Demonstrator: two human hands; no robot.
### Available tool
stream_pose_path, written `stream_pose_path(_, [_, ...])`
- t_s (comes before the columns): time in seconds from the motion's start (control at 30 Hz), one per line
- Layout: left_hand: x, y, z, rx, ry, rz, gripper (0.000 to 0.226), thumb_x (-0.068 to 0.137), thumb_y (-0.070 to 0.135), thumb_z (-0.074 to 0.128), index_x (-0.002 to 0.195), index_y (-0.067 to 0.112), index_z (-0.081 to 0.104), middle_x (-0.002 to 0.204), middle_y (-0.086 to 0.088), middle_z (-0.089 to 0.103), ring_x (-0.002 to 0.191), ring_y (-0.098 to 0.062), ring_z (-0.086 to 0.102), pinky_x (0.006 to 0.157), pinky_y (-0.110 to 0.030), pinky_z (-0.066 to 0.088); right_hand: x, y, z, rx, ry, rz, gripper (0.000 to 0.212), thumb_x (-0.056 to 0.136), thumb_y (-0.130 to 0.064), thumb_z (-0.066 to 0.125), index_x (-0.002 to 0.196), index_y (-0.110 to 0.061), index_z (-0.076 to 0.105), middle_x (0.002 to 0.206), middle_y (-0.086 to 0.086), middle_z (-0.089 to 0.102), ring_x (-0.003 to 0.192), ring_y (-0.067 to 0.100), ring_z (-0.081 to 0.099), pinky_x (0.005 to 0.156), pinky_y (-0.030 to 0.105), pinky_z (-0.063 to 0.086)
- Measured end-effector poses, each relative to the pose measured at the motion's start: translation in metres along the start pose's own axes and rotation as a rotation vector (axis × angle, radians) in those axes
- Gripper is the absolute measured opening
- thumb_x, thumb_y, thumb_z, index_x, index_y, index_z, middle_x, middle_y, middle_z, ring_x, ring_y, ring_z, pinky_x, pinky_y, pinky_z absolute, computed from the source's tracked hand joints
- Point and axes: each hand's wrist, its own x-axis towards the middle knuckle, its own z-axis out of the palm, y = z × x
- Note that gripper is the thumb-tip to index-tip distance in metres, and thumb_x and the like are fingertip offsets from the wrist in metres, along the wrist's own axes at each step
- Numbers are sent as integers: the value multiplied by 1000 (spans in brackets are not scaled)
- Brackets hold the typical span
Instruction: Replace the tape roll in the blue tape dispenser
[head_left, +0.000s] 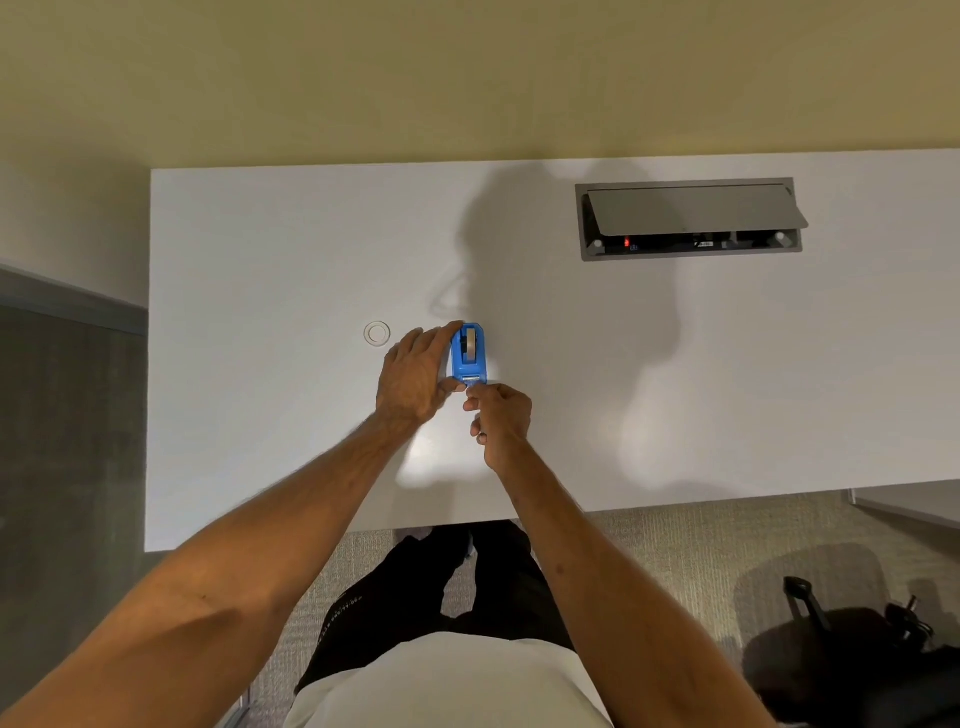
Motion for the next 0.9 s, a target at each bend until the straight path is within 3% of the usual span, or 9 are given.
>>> stream_pose_path(0.3, [0, 0, 3, -27, 29, -4, 106, 77, 74, 38, 167, 19, 33, 164, -7, 51, 152, -33, 48, 130, -51, 37, -1, 0, 2, 1, 21, -22, 16, 95, -19, 71, 98, -5, 74, 76, 6, 74, 46, 17, 50, 45, 21, 40])
stream_pose_path(0.43, [1, -1, 4, -37, 35, -11, 105, 79, 75, 40, 168, 19, 33, 165, -7, 50, 153, -34, 46, 130, -51, 36, -2, -3, 4, 2, 22, -16, 14, 94, -18, 72, 98, -5, 75, 85, 10, 78, 47, 18, 52, 45, 22, 41])
stream_pose_path(0.5, [2, -2, 5, -35, 23, -7, 99, 88, 73, 51, 168, 19, 32, 166, -7, 49, 153, -34, 46, 129, -52, 37, -3, -4, 4, 0, 21, -11, 10, 92, -17, 73, 93, -8, 74, 92, 15, 80, 47, 18, 53, 44, 22, 41])
stream_pose_path(0.57, [4, -4, 7, -19, 23, 13, 90, 96, 55, 69, 168, 19, 30, 166, -7, 48, 152, -34, 46, 128, -52, 38, -4, -4, 4, -6, 22, -7, 11, 91, -16, 74, 93, -6, 75, 95, 17, 81, 47, 19, 54, 45, 22, 42])
stream_pose_path(0.67, [7, -4, 9, 17, -1, 10, 98, 90, 29, 82, 170, 20, 26, 166, -7, 48, 150, -33, 47, 128, -51, 39, -5, -5, 4, -11, 17, -3, 20, 93, -20, 74, 103, -3, 76, 95, 14, 81, 47, 19, 57, 46, 22, 43])
stream_pose_path(0.9, [5, -5, 5, 33, -43, 30, 100, 95, 19, 71, 173, 21, 8, 172, -12, 38, 155, -36, 42, 130, -52, 37, -13, -8, -2, -42, 15, 43, 18, 99, -22, 68, 107, -7, 74, 93, 5, 81, 57, 24, 66, 53, 25, 48])
